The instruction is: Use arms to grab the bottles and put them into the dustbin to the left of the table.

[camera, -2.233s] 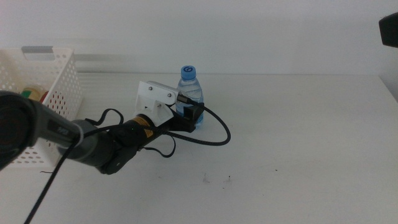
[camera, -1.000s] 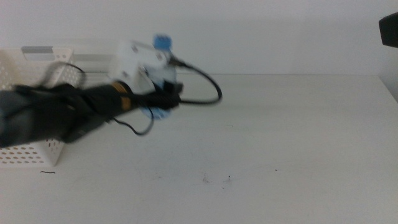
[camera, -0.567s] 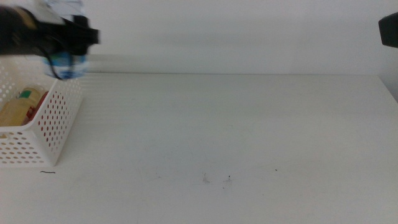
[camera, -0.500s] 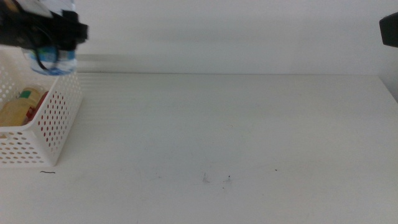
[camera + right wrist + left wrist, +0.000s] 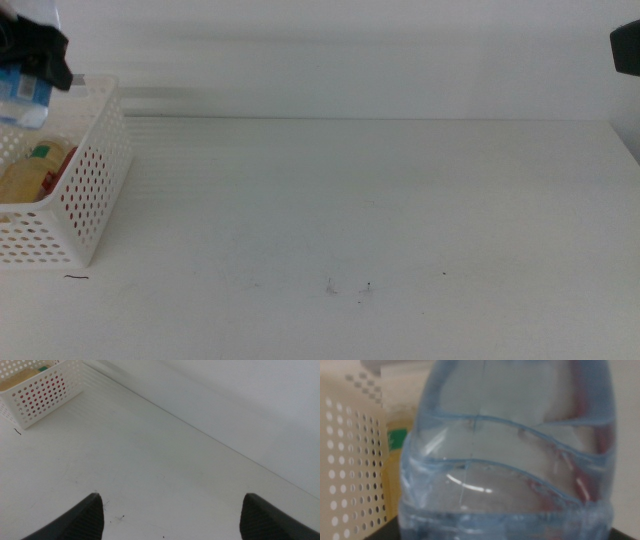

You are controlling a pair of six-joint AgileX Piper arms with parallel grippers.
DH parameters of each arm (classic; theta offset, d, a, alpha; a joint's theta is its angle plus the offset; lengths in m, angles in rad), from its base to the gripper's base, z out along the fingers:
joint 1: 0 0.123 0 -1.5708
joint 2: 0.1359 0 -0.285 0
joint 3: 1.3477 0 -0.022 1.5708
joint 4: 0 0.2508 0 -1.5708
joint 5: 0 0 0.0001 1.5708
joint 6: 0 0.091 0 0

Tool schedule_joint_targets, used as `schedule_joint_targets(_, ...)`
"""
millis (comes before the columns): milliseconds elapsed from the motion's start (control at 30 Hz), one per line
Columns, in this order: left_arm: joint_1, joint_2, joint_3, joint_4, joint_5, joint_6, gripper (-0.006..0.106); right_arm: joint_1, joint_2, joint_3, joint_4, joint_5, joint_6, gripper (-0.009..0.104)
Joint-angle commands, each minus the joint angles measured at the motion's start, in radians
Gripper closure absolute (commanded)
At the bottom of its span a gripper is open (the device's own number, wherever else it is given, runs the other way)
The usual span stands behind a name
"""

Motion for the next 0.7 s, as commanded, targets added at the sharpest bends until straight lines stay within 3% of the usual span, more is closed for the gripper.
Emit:
schedule_joint_targets(0,0.031,0.044,-0.052,-0.01,0.0,0.006,0.083,0.002,-0.002,-0.007,-0.004,-0.012,-0.002,0.002)
schedule_joint_targets(467,0.139,0.251,-0.076,-0.047,-0.035,0.062,0.081,0.002,-0.002,-0.007,-0.004,-0.012,-0.002,0.002)
schedule_joint_targets(600,0.139,0.281,-0.074,-0.049,-0.031,0.086,0.066,0.002,-0.002,-0.007,-0.004,-0.012,-0.002,0.002)
schedule_joint_targets(667,0.139,0.29,-0.074,-0.047,-0.031,0.086,0.049,0.002,-0.002,-0.007,-0.004,-0.012,-0.002,0.002)
